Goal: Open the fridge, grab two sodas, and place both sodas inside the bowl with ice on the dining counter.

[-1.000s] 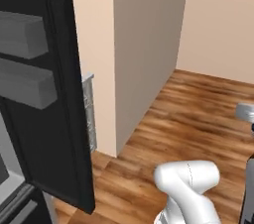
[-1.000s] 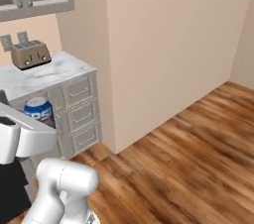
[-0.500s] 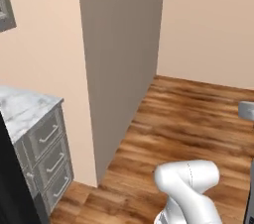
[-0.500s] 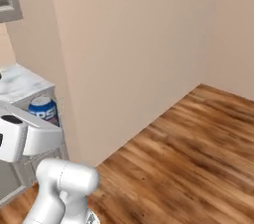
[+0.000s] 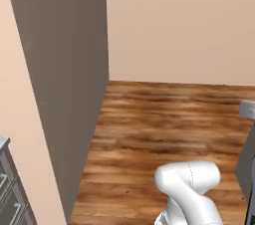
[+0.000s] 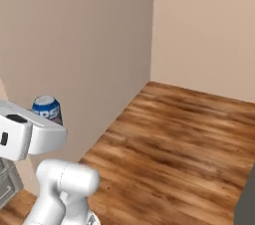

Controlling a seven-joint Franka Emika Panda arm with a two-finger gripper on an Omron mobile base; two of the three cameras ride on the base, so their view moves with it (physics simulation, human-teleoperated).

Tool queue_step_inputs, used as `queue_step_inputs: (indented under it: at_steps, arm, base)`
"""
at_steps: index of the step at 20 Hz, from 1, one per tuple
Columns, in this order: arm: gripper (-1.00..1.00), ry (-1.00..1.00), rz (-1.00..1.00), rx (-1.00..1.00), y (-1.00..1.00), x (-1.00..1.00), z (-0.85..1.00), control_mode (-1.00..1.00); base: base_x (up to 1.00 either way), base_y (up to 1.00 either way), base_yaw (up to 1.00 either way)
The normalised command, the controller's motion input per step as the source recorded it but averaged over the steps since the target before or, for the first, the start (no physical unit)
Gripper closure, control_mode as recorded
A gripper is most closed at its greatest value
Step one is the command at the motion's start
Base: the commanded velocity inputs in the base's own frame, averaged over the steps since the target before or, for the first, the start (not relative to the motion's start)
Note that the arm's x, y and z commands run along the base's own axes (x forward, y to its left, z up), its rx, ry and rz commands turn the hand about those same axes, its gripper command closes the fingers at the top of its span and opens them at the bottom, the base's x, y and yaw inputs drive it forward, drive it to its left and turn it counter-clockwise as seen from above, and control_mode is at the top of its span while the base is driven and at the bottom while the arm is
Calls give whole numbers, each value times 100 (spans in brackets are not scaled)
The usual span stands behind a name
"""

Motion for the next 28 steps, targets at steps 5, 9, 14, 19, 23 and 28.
queue_step_inputs:
  at_steps: [5, 9, 14, 19, 23, 28]
  arm:
    - [100, 0, 0, 0, 0, 0, 0, 100]
    - [100, 0, 0, 0, 0, 0, 0, 100]
    - [100, 0, 0, 0, 0, 0, 0, 100]
    - [100, 0, 0, 0, 0, 0, 0, 100]
    - [100, 0, 0, 0, 0, 0, 0, 100]
    - [100, 0, 0, 0, 0, 0, 0, 100]
  base:
    - [69, 5, -46]
    - [94, 32, -40]
    - [95, 39, -40]
    - [89, 37, -41]
    - [76, 35, -44]
    - [70, 28, -45]
